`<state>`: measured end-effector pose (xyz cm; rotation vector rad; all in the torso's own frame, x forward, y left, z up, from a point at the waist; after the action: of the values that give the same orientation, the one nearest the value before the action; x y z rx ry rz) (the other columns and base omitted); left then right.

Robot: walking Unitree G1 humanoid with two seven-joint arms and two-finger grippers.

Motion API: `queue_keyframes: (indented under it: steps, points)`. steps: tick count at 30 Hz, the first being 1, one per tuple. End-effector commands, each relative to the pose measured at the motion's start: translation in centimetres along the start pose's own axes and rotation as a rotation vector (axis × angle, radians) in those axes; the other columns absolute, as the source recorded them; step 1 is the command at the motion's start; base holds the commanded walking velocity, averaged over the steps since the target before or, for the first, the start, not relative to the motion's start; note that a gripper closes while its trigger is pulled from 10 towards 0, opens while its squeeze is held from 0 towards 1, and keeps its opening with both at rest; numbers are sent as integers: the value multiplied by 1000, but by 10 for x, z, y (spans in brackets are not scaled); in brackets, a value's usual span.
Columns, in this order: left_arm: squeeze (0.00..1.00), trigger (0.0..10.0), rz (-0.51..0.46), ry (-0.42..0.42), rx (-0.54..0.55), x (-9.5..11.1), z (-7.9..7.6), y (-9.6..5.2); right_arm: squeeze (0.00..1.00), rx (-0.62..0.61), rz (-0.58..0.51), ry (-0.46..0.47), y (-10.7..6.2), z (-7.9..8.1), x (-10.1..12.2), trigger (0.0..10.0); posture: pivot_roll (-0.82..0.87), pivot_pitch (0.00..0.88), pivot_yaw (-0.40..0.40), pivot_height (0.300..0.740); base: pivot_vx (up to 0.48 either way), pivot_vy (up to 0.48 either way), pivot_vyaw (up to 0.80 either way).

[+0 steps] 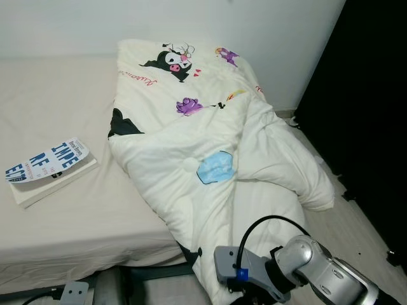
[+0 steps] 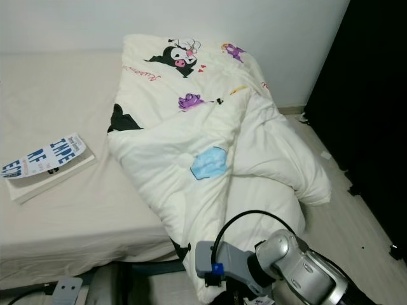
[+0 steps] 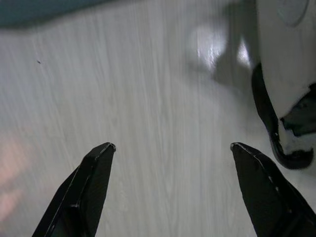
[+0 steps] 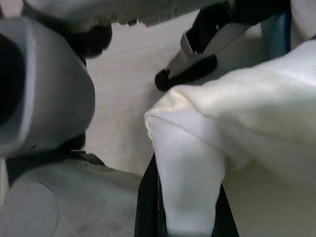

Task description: Clean up the room

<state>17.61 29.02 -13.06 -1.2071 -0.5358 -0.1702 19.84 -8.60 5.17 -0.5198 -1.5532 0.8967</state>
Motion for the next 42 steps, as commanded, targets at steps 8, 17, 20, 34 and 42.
queue_keyframes:
  steps: [8,17,20,34,42]
  points:
    - [0,10000,109,-13,-109,-25,-23,-3,1000,18,85,88,23,14,-27,10000,-51,181,0,517,0,0,0]
    - [0,10000,-36,-44,-92,24,-20,0,1000,15,-131,165,-12,23,1,10000,-50,154,2,517,0,0,0]
    - [0,10000,-99,-58,-36,50,-8,0,1000,-14,-213,161,-28,23,12,10000,-51,157,5,517,0,0,0]
    - [0,10000,-306,167,219,140,53,-14,1000,-214,-410,171,-70,8,38,10000,-48,119,5,517,0,0,0]
    - [0,10000,-45,925,-161,93,17,-7,1000,-148,-403,187,-60,21,39,10000,-42,120,3,517,0,0,0]
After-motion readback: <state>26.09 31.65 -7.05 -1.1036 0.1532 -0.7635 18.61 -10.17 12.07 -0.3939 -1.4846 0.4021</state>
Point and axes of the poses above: a point about 5 cm out from each wrist's last joint towards the gripper, its own y axis pointing out of the wrist towards the gripper, its own x axis along the axis of the wrist's last joint, z = x × y, the point moved 6 cm from there along y, pointing out of the wrist towards the gripper, and after that the axes turned 13 degrees about -y, right-handed, at the moved point
